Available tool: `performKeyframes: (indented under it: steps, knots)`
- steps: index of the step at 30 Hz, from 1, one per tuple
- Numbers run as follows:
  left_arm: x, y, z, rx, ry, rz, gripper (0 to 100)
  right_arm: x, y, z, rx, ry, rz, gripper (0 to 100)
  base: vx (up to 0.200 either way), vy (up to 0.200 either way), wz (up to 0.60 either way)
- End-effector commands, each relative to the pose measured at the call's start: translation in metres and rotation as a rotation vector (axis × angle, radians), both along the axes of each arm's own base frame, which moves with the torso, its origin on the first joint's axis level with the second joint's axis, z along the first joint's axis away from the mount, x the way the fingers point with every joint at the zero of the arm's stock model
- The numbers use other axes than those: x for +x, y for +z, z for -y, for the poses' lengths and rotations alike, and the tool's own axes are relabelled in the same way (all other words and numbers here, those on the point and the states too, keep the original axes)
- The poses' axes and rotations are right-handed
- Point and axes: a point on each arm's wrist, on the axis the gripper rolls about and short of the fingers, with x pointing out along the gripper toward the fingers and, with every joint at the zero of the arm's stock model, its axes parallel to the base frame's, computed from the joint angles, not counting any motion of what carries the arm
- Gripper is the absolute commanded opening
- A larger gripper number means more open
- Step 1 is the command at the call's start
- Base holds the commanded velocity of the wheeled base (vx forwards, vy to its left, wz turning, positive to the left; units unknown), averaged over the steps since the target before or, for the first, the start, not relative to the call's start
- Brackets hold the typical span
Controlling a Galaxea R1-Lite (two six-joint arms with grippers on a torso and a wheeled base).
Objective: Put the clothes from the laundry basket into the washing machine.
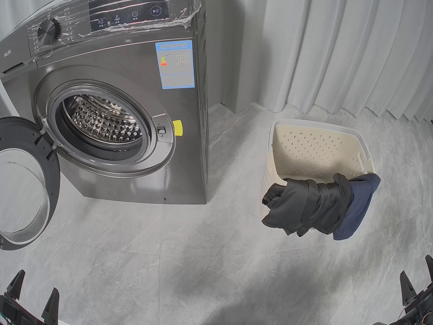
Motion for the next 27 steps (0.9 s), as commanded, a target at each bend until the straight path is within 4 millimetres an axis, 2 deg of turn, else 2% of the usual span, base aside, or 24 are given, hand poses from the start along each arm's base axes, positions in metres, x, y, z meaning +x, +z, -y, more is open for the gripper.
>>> performKeyframes:
  steps: [1,12,24,27]
  knots:
    - [0.0000,-0.0048,-0.0001,0.000,-0.003,-0.001,100,0.0002,-0.0052,0.0000,0.000,-0.001,-0.002,100,0.000,-0.200,0.00]
    - [0.0000,-0.0048,0.0000,-0.001,-0.001,-0.001,100,0.0002,-0.0052,0.0000,0.000,-0.001,-0.002,100,0.000,-0.200,0.00]
    - [0.0000,-0.0050,-0.0001,0.002,-0.003,-0.003,100,0.0002,-0.0052,0.0000,0.000,-0.001,-0.002,100,0.000,0.000,0.00]
    - [0.0000,-0.0050,0.0000,0.002,-0.001,-0.003,100,0.0002,-0.0053,0.0000,0.000,-0.001,-0.004,100,0.000,-0.200,0.00]
